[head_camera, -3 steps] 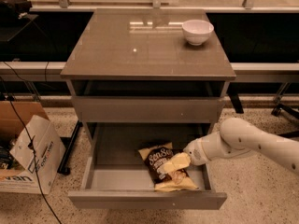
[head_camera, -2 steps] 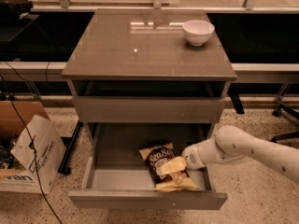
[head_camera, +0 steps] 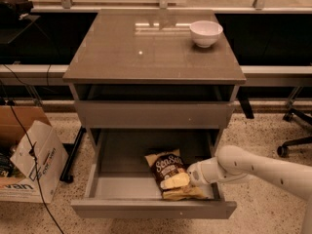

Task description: Pick brown chip bag from middle drawer and place on counter

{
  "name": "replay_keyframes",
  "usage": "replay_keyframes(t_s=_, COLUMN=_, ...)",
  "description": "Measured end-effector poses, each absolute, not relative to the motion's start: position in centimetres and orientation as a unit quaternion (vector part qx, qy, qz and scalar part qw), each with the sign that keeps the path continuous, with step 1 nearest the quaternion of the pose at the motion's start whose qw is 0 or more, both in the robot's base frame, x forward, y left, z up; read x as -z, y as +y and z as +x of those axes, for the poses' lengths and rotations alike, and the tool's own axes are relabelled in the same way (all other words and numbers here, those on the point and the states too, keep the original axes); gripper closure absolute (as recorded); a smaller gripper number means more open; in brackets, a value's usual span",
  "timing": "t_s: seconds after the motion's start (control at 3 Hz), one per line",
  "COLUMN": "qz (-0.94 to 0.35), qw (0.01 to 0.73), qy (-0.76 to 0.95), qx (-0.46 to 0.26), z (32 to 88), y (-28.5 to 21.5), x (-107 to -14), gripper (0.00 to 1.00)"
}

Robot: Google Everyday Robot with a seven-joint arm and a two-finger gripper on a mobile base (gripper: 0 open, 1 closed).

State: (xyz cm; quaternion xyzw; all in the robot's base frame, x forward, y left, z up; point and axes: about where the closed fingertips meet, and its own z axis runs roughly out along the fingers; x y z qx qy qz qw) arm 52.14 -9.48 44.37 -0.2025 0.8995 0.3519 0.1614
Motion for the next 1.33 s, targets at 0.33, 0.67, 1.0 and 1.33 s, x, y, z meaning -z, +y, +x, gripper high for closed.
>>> replay_keyframes(t_s=0.33, qz=-0.186, qw=0.156, qy=0.911, qx=-0.334, z=52.4, y=-10.5, x=-42.7, gripper=0.0)
replay_keyframes(t_s=0.67, qz=-0.178, qw=0.141, qy=0.93, qx=-0.288, z=52.4, y=-11.2, x=-41.4, gripper=0.18)
replay_keyframes(t_s=1.0, qz=-0.166, qw=0.131, qy=0.943, qx=-0.256, z=52.3, y=-11.4, x=-40.6, gripper=0.42)
replay_keyframes(t_s=1.33, qz=-0.159, qw=0.128, qy=0.949, qx=-0.239, z=52.3, y=-11.5, x=-40.5, gripper=0.65)
